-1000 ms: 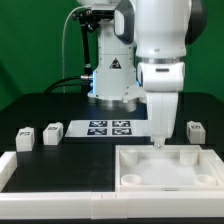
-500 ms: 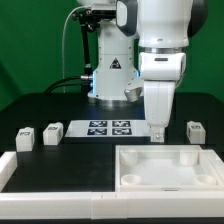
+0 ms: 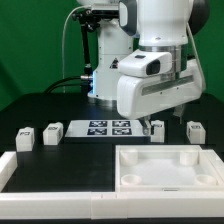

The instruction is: Assemble one leg

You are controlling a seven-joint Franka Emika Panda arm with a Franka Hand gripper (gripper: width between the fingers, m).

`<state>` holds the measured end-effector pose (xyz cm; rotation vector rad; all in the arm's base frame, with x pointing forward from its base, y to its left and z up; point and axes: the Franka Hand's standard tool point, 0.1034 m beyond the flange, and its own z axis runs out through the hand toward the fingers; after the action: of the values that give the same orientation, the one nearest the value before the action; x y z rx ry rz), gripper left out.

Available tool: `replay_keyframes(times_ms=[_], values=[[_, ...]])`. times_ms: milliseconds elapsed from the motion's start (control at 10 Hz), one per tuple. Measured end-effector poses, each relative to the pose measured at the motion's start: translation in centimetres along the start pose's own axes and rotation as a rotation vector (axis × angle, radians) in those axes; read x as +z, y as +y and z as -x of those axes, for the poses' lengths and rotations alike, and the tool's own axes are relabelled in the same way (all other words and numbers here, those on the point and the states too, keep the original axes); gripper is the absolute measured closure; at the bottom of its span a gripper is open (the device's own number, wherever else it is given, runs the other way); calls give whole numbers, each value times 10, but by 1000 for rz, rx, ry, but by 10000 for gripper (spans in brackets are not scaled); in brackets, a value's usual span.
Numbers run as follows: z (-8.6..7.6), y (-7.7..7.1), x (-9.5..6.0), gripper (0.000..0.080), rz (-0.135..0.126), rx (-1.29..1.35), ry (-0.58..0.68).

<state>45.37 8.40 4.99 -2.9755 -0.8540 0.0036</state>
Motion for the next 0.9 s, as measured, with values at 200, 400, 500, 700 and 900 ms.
replay_keyframes(times_ms=[200,400,500,700,900], values=[[0,-16,3,151,-15,275,-3],[0,-41,7,151,-30,513,-11],[-1,-51,8,151,-38,608,-16],[-7,-78,9,151,-44,587,-20],[-11,-96,11,151,-48,556,-18]])
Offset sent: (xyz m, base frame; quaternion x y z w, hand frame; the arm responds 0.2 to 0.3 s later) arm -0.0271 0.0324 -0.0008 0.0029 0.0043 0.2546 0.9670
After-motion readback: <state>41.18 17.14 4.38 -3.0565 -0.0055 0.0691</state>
